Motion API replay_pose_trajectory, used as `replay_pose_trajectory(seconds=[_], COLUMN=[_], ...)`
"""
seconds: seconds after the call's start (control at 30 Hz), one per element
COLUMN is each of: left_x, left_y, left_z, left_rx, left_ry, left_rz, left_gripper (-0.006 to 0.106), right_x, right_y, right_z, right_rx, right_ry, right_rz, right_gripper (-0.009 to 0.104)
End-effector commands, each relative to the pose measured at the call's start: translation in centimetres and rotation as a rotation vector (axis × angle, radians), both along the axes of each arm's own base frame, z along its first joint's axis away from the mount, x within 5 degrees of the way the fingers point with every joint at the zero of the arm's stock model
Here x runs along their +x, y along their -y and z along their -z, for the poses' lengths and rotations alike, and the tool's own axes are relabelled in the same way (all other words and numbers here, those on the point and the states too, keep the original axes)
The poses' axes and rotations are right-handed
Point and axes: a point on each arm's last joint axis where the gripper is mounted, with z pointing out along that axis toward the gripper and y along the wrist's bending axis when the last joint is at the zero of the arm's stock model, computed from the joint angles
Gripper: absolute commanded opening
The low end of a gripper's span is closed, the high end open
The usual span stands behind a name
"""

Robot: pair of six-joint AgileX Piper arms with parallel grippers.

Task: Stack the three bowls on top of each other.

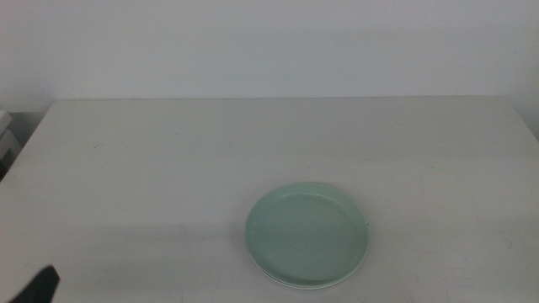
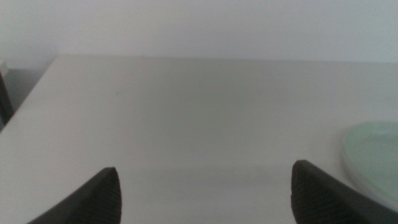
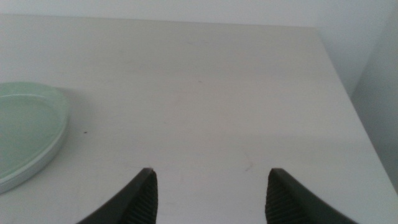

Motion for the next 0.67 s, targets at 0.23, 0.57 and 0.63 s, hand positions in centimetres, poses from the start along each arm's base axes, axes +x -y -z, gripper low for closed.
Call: replay_pose_trajectory(seconds=[0.23, 0.57, 0.63], left_x=[-0.2, -0.2, -0.2], left_y=[0.0, 0.0, 0.0], left_z=[2.4, 2.3, 2.3], left_rx=[-0.024, -0.024, -0.024], left_ry=[0.030, 0.034, 0.034], left_rz=[0.004, 0.005, 0.005], left_gripper=[0.105, 0.105, 0.105], right_x=[-0.7, -0.1, -0.1], right_y=[0.4, 0.4, 0.4], right_z=[1.3, 4.0, 4.1], right_rx=[-0.062, -0.098, -0.099], right_ry=[0.177, 0.149, 0.144], right_rz=[0.041, 0.030, 0.031], right_gripper=[0.045, 0.045, 0.045])
